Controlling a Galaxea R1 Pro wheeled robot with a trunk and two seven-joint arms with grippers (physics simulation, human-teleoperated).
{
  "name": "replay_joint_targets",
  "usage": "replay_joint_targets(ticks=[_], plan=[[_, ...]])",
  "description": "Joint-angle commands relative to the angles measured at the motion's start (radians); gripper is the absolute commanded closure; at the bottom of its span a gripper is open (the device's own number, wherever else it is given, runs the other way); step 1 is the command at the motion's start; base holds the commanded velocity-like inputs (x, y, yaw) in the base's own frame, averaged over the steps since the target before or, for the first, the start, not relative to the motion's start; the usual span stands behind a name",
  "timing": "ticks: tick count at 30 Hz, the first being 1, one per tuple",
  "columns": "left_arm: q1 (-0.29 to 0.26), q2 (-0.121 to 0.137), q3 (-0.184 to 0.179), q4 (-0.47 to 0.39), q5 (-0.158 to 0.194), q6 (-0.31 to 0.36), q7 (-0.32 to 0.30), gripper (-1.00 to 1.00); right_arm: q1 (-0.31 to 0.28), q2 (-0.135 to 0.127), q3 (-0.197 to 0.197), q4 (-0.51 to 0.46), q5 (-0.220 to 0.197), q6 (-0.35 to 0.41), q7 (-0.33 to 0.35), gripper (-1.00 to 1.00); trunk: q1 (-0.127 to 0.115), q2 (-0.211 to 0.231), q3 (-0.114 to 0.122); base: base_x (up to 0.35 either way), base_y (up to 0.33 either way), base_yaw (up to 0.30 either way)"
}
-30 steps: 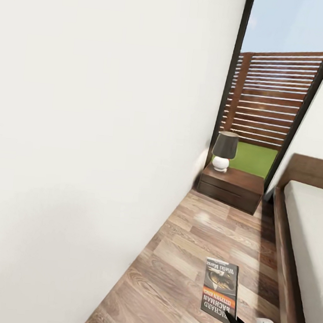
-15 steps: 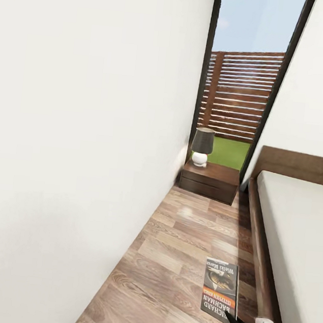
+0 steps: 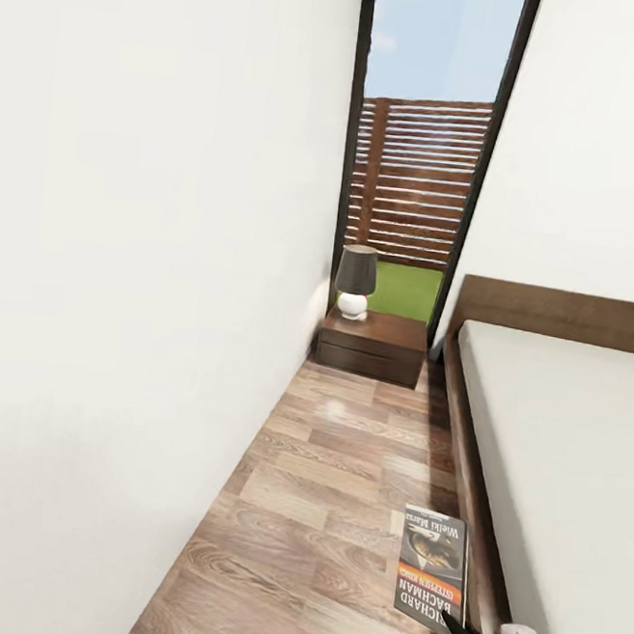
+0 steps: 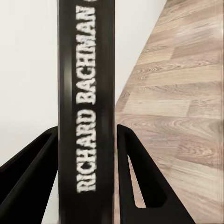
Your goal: In the bedroom, move the book from the bed onto either nightstand, and place the two sandals side by side next to the bed.
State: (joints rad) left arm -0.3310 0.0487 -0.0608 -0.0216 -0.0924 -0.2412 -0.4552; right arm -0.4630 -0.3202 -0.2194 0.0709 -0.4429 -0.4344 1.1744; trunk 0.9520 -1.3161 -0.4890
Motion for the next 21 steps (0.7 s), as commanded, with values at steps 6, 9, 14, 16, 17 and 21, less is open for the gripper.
replay_joint_targets(ticks=[6, 9, 14, 16, 17, 21], plan=[[0.000, 0.000, -0.005, 0.000, -0.009, -0.009, 0.003, -1.00, -0.002, 0.000, -0.011, 0.004, 0.004, -0.006, 0.003, 1.00, 0.000, -0.001, -0.001, 0.001, 0.000, -0.142], [0.000, 0.000, -0.005, 0.000, -0.009, -0.009, 0.003, -1.00, -0.002, 0.000, -0.011, 0.004, 0.004, -0.006, 0.003, 1.00, 0.000, -0.001, -0.001, 0.150, 0.000, -0.016], [0.000, 0.000, -0.005, 0.000, -0.009, -0.009, 0.003, -1.00, -0.002, 0.000, -0.012, 0.004, 0.004, -0.006, 0.003, 1.00, 0.000, -0.001, -0.001, 0.295, 0.000, -0.003], [-0.001, 0.000, -0.005, 0.000, -0.009, -0.009, 0.003, -1.00, -0.002, 0.000, -0.011, 0.004, 0.004, -0.006, 0.003, 1.00, 0.000, -0.001, -0.001, 0.323, 0.000, -0.001], [0.000, 0.000, -0.005, 0.000, -0.009, -0.009, 0.003, -1.00, -0.002, 0.000, -0.011, 0.004, 0.004, -0.006, 0.003, 1.00, 0.000, -0.001, -0.001, 0.326, 0.000, 0.000], [0.000, 0.000, -0.005, 0.000, -0.009, -0.009, 0.003, -1.00, -0.002, 0.000, -0.011, 0.004, 0.004, -0.006, 0.002, 1.00, 0.000, -0.001, -0.001, 0.328, 0.000, 0.000]])
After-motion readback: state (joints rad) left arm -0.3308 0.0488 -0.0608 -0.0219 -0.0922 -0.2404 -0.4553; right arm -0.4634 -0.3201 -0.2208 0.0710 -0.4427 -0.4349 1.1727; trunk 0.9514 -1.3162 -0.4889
